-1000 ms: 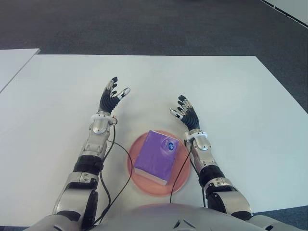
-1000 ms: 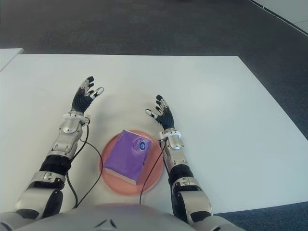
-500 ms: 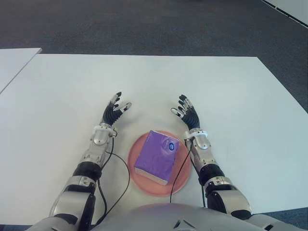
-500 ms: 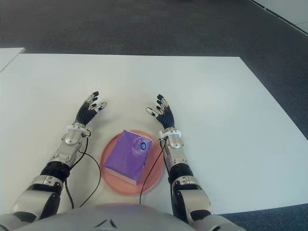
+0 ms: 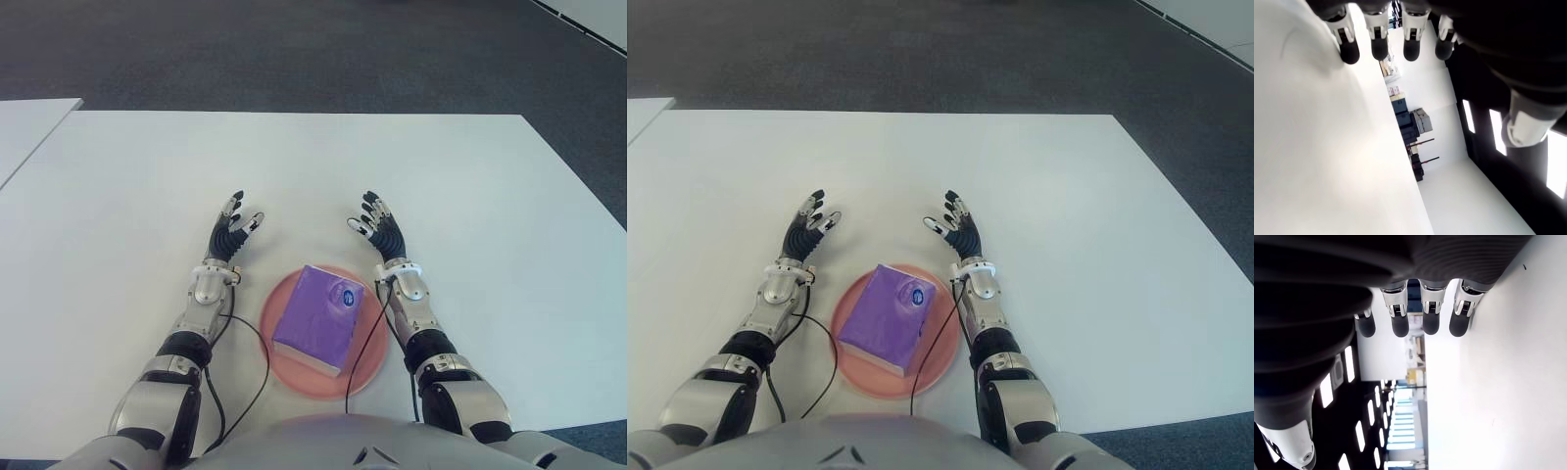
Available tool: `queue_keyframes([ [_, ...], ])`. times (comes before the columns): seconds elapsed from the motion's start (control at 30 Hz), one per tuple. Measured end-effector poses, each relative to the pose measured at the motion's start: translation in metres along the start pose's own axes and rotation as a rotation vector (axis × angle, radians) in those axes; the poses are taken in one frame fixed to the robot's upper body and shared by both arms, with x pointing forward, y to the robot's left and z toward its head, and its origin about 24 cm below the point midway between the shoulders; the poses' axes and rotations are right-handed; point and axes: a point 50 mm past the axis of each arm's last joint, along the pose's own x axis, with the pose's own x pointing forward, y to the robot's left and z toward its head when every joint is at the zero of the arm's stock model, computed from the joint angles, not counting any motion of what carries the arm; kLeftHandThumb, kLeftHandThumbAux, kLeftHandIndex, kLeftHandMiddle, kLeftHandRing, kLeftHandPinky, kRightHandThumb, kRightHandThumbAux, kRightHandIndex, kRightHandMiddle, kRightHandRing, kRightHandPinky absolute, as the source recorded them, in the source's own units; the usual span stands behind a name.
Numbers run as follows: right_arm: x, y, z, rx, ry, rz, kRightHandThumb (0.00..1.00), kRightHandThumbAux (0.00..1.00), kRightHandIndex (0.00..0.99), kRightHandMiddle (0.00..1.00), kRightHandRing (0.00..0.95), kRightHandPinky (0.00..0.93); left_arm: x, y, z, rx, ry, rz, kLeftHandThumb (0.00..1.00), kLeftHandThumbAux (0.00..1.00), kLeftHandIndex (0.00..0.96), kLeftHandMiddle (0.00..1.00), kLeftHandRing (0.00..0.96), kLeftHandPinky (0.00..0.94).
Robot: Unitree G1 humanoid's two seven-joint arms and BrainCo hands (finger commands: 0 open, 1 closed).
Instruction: Put the tissue paper into the plate.
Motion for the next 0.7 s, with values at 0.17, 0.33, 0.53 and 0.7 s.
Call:
queue_keyframes([
  [0.17,-0.0003,-0.0023,-0.0003,0.009,0.001,0.006,0.037,0.723,0.031,0.011,0.0,0.014,-0.0016,-0.0003,-0.0001,-0.02,-0.021,0.044,0.0,0.506,0.0,0.0,0.0,0.0],
  [0.33,-0.0007,-0.0044,-0.0005,0.006,0.002,0.013,0.036,0.724,0.026,0.006,0.0,0.004,-0.0022,-0.0015,-0.0002,-0.027,-0.032,0.079,0.0,0.509,0.0,0.0,0.0,0.0],
  [0.53,-0.0011,-0.0057,-0.0006,0.0,0.0,0.018,0.033,0.721,0.024,0.006,0.0,0.011,-0.0012,-0.0012,-0.0001,-0.022,-0.036,0.13,0.0,0.51,0.0,0.0,0.0,0.0],
  [0.7,-0.0015,-0.008,-0.0006,-0.009,-0.001,0.016,0.031,0.717,0.025,0.008,0.0,0.015,-0.0007,-0.001,-0.0007,-0.017,-0.03,0.148,0.0,0.509,0.0,0.0,0.0,0.0],
])
